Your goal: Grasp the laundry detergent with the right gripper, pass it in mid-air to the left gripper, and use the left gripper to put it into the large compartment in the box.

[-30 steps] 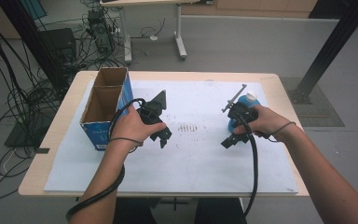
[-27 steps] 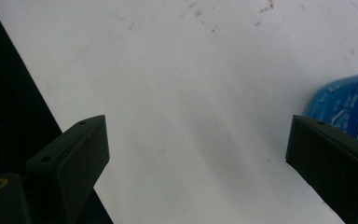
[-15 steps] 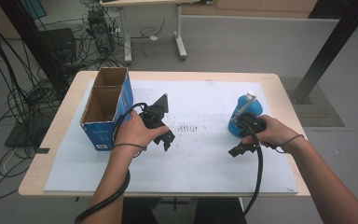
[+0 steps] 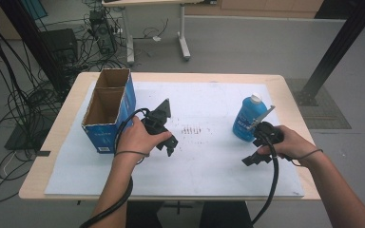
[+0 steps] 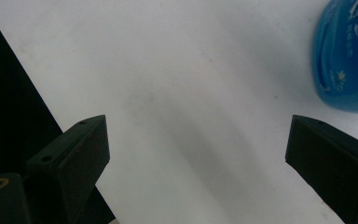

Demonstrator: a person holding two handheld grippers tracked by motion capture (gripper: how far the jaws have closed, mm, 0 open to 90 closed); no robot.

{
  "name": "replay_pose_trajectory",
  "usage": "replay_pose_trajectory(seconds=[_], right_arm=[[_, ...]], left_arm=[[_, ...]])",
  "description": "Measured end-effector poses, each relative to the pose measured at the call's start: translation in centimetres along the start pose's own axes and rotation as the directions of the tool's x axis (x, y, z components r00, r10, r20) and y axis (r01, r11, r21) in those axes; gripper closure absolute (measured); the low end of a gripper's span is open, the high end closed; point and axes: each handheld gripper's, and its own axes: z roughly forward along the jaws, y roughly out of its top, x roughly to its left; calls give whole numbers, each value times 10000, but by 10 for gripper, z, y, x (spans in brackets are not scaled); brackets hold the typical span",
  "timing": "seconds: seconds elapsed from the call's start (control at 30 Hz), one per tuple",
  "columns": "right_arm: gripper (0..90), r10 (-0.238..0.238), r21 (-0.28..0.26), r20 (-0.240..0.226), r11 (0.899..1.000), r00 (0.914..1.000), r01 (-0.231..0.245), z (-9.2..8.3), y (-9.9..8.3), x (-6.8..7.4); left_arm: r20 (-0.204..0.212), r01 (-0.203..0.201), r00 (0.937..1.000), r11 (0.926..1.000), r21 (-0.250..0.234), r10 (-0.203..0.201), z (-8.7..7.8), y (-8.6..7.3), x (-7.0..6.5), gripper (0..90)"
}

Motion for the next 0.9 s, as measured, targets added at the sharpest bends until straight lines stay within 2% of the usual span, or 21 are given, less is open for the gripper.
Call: replay_pose_trajectory(seconds=[0.33,0.57,0.9], right_arm=[[61,474,-90,180,9988,9987,-472,0,-30,-13],[60,782,-204,352,9968,9963,-775,-2,-42,-22],[61,1281,-775,623,9894,9898,-1231,-6,-56,-38]], left_arm=[[153,166,9997,9998,-62,-165,4,-7,0,62],[144,230,9996,9997,-33,-230,5,-9,1,62],[11,279,9996,9996,-98,-279,7,-13,5,67]])
